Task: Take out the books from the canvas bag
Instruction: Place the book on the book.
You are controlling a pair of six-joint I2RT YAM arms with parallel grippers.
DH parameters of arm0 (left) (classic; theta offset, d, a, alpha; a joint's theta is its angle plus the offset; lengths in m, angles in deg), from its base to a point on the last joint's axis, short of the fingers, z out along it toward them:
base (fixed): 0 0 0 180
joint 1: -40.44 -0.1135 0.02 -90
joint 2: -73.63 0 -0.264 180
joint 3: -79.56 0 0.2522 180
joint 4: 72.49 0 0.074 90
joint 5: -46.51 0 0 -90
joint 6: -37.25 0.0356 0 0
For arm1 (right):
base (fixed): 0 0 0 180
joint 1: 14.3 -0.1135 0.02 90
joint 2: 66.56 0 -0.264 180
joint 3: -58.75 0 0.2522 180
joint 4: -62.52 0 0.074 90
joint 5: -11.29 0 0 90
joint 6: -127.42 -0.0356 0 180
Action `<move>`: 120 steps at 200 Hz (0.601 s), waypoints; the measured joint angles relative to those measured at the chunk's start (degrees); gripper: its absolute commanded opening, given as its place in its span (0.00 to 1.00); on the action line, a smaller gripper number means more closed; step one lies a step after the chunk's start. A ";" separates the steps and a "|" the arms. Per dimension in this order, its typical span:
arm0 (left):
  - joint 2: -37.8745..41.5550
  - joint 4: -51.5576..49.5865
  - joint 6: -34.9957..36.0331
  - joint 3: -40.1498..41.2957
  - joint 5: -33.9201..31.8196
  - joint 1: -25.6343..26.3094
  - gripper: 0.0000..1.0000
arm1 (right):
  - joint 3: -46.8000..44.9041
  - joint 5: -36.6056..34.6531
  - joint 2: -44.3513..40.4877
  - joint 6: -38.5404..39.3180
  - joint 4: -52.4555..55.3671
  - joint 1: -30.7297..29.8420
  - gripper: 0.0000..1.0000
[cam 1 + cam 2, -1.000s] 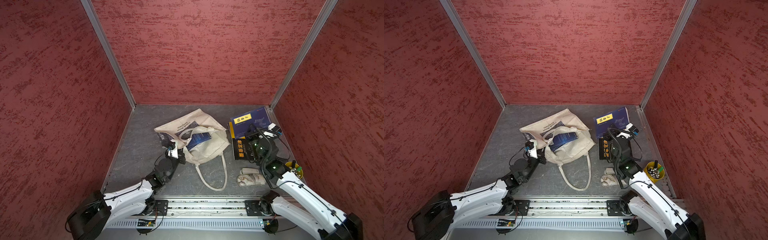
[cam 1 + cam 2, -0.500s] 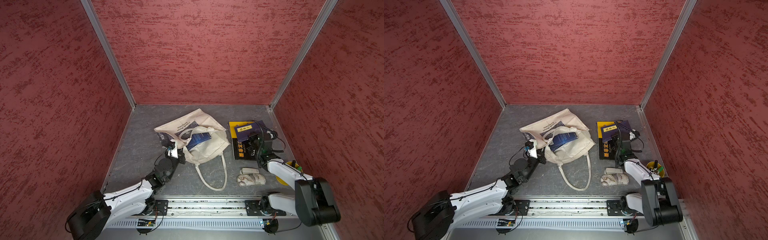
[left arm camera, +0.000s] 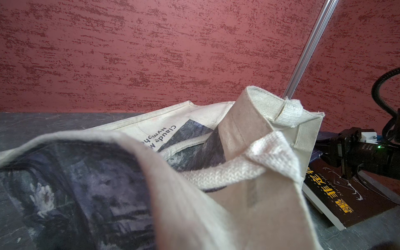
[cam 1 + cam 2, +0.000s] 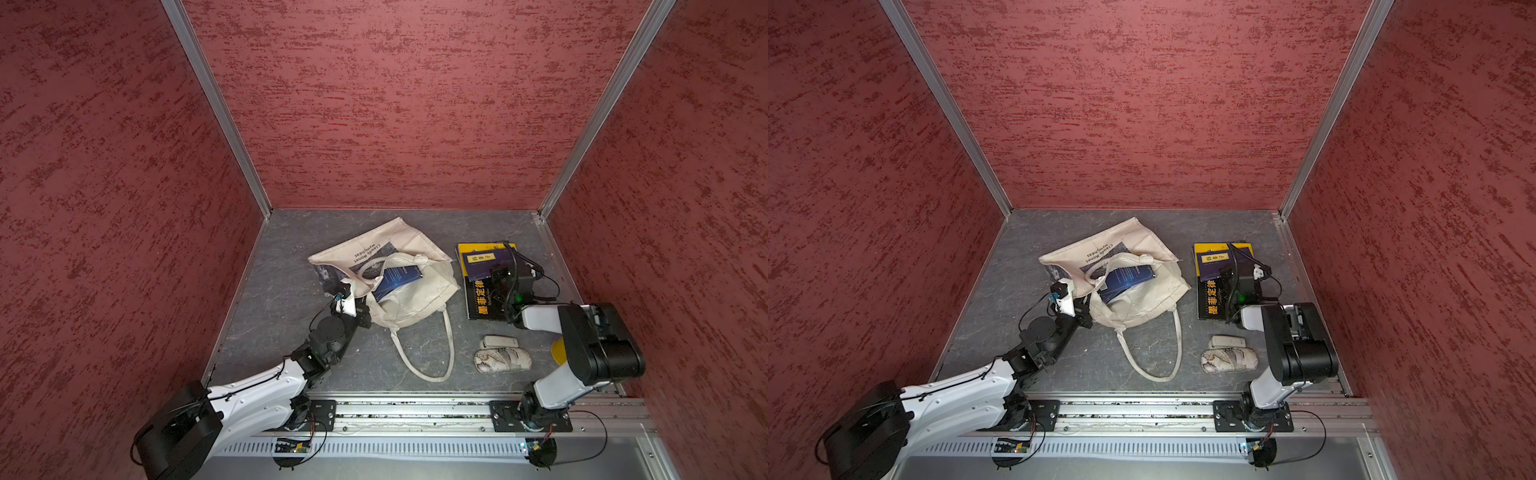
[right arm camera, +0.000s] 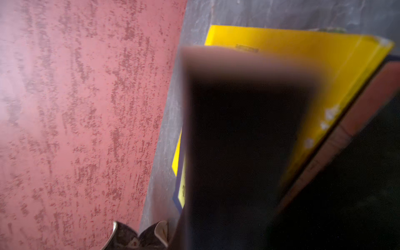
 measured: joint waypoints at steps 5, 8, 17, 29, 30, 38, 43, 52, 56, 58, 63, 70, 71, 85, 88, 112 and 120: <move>-0.07 -0.02 0.00 -0.02 0.02 0.00 0.00 | 0.44 0.02 0.76 -0.22 -0.02 0.09 0.00; -0.07 -0.02 0.00 -0.02 0.02 0.00 0.00 | 0.68 0.04 1.14 -0.33 -0.13 0.11 0.00; -0.11 -0.02 0.00 -0.07 0.02 -0.04 0.00 | 1.38 0.04 2.21 -0.46 -0.31 0.20 0.00; -0.31 -0.02 0.00 -0.13 0.09 -0.04 0.00 | 2.43 0.09 3.41 -0.50 -0.39 0.31 0.00; -0.33 0.00 0.00 -0.13 0.13 -0.04 0.00 | 2.49 0.07 3.48 -0.50 -0.39 0.33 0.00; -0.39 -0.02 0.00 -0.13 0.24 -0.04 0.00 | 3.21 0.17 4.07 -0.48 -0.37 0.42 0.02; -0.39 -0.02 0.00 -0.13 0.31 -0.04 0.00 | 3.56 0.24 4.26 -0.48 -0.39 0.48 0.05; -0.42 -0.02 0.00 -0.13 0.35 -0.04 0.00 | 3.98 0.28 4.37 -0.37 -0.39 0.52 0.11; -0.42 -0.02 0.02 -0.13 0.39 -0.07 0.00 | 4.09 0.26 4.37 -0.35 -0.44 0.52 0.13; -0.42 -0.02 0.00 -0.13 0.42 -0.09 0.00 | 4.15 0.26 4.37 -0.31 -0.50 0.52 0.14; -0.42 -0.02 0.00 -0.15 0.44 -0.09 0.00 | 4.31 0.26 4.37 -0.17 -0.50 0.52 0.17; -0.42 -0.02 0.00 -0.15 0.46 -0.11 0.00 | 4.59 0.31 4.39 0.13 -0.35 0.55 0.22; -0.42 -0.02 0.00 -0.15 0.48 -0.11 0.00 | 4.68 0.33 4.42 0.11 -0.28 0.55 0.22; -0.46 -0.02 0.00 -0.20 0.66 -0.15 0.00 | 5.90 0.87 4.66 0.76 0.39 0.70 0.36; -0.50 -0.02 0.00 -0.20 0.66 -0.15 0.00 | 6.14 0.98 4.76 1.01 0.46 0.74 0.39; -0.70 -0.09 0.02 -0.37 0.72 -0.17 0.00 | 7.41 2.91 4.96 1.64 0.44 0.92 0.57; -0.68 -0.11 0.02 -0.37 0.74 -0.20 0.00 | 7.39 3.50 4.96 1.77 0.66 0.94 0.60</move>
